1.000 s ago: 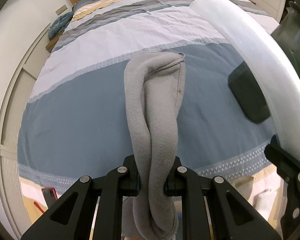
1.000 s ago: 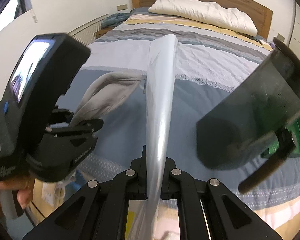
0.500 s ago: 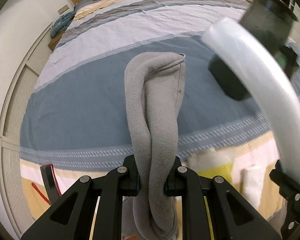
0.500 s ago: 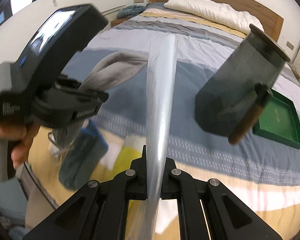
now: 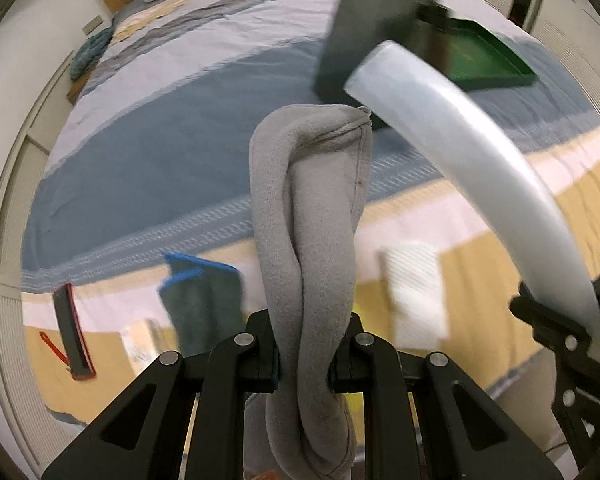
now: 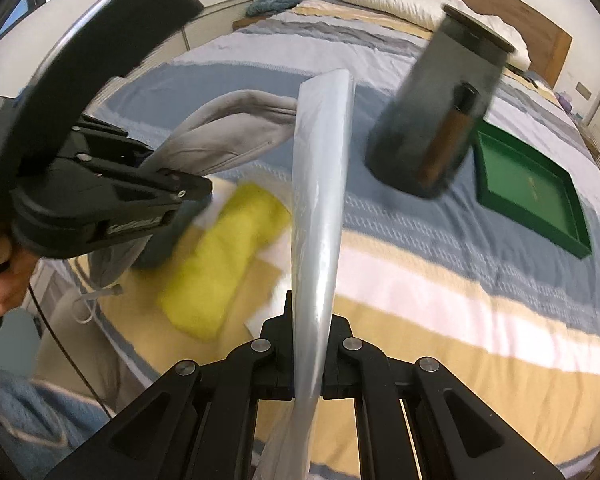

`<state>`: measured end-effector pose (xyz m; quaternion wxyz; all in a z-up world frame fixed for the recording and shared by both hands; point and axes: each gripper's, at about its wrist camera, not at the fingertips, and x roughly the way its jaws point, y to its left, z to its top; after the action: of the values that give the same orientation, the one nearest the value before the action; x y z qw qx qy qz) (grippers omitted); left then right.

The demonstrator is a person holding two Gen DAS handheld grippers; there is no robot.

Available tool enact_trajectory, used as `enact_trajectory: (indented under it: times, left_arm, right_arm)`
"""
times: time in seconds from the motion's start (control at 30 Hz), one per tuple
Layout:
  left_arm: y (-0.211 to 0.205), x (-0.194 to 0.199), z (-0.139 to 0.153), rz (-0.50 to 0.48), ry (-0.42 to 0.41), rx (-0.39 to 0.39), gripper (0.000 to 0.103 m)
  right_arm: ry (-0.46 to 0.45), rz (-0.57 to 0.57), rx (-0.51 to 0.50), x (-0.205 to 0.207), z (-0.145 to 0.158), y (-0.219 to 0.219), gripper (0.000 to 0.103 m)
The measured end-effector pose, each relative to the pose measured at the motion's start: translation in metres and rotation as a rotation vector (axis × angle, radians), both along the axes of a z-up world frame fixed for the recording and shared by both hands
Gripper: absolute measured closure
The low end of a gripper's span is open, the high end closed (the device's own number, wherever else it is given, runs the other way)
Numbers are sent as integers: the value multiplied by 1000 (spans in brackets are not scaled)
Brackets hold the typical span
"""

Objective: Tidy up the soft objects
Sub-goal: 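Lift the grey sock and clear tube and carry both over the green tray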

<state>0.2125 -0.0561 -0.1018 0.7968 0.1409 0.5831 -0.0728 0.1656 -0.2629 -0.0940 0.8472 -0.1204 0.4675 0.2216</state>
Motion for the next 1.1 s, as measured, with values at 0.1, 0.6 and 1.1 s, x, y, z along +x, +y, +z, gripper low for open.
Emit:
enact_trajectory:
  times: [0.1,0.6,1.1]
  left_arm:
    - [-23,-16,-1,-28,16,-11,89]
    - [-149,-35,-4,-231,53,-51,89]
    - [-237,58,7,-219,-82,-144,88]
  right_arm:
    - [8,1,-22,-15,-1,-22,98]
    - [70,-169,-104,-47,-10,-147,98]
    - [-17,-369,-134,15,31,-234,98]
